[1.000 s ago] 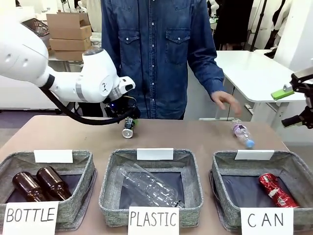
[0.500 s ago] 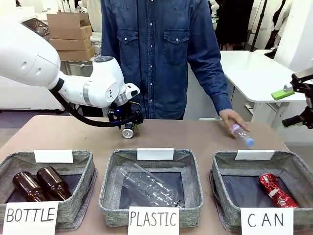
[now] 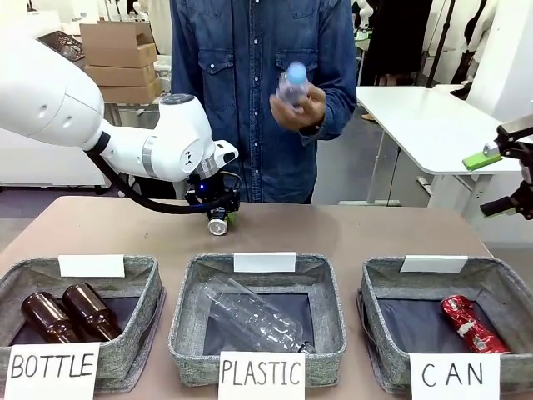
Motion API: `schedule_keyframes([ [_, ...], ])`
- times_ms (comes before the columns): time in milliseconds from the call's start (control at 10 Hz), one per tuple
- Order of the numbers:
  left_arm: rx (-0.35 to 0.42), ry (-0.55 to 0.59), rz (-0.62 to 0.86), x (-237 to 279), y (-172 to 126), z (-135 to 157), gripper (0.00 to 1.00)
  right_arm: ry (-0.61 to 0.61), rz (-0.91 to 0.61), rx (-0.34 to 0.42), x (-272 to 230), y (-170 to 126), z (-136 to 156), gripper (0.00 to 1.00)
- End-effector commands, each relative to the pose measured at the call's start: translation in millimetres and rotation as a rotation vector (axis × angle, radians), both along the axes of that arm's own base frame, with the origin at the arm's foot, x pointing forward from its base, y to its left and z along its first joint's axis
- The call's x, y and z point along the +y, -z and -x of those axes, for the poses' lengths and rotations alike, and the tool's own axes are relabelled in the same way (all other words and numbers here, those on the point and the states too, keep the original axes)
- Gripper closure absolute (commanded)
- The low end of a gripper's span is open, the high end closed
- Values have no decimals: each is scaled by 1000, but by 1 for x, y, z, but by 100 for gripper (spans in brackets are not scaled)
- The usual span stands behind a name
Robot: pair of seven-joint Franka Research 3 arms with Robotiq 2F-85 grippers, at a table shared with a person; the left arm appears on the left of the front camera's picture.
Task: Sort the can waste into the basket.
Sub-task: Pick up the can waste from the table and place it in the right Fabric basket.
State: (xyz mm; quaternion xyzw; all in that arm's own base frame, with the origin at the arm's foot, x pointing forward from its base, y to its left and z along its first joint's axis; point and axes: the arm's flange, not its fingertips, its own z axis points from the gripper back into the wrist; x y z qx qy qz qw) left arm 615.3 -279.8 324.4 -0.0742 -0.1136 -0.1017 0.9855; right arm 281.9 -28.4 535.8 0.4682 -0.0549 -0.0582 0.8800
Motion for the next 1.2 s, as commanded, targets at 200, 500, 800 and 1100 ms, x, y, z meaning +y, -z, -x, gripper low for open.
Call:
schedule_keyframes([
  [200,-16,-32,-51,-3,-1,-3,94,-11,8,-13,-1,1,0,0],
  [500,2,-43,-37,13,-8,-9,100,-11,8,-13,-1,1,0,0],
  [800,192,115,20,117,-68,-30,100,-11,8,-13,-1,1,0,0],
  [1100,275,287,77,249,-128,3,100,-11,8,-13,-1,1,0,0],
])
